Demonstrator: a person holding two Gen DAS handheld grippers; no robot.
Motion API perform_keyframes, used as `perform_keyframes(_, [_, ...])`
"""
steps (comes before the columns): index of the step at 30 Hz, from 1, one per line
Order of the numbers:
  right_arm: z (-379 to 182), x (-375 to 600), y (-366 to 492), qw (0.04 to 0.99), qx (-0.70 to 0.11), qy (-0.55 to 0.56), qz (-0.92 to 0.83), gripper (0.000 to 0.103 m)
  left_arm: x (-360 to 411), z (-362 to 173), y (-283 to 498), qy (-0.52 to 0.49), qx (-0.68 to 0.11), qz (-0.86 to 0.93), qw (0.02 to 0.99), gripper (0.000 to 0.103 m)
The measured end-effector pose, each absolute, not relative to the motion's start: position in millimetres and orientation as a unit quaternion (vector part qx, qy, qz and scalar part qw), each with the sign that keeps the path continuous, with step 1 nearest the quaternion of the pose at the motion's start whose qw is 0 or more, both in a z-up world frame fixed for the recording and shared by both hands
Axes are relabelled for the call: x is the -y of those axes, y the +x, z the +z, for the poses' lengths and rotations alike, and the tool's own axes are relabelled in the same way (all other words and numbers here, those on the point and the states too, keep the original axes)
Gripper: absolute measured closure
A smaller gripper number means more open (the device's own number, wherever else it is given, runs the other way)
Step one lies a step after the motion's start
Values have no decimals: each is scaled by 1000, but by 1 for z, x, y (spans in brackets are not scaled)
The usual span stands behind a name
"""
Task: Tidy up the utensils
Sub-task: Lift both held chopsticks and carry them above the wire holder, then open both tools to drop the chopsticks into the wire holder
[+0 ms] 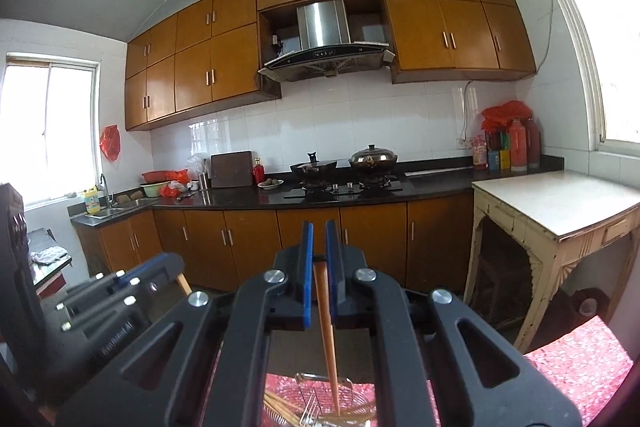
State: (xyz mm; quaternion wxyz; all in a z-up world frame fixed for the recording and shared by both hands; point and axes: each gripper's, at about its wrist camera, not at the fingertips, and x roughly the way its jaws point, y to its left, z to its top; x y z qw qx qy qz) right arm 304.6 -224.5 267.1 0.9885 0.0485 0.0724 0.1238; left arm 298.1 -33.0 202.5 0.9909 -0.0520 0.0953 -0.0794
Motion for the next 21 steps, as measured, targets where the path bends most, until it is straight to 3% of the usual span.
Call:
perform_keyframes(10, [210, 224, 362, 978, -146, 70, 132, 94, 33, 166, 334, -49, -129, -68, 988, 96])
perform_keyframes(12, [201, 227, 367, 978, -158, 62, 118, 79, 29, 164, 334, -53, -135, -62, 987, 95])
perform_keyframes(13, [198, 230, 366, 980, -159, 60, 107, 60, 26, 163, 334, -56, -138, -62, 987, 93])
perform_keyframes(14, [197, 234, 364, 981, -155, 60, 98, 52, 22, 164, 333, -57, -139, -55, 987, 84])
perform_keyframes(15, [197, 237, 361, 982, -151, 61, 95, 52, 18, 166, 330, -60, -136, -46, 988, 66])
perform_keyframes(17, [200, 245, 356, 983, -150, 62, 88, 48, 10, 170, 323, -67, -126, -37, 989, 49])
perform_keyframes(21, [208, 257, 336, 987, -136, 56, 66, 39, -4, 181, 309, -68, -117, -24, 991, 47])
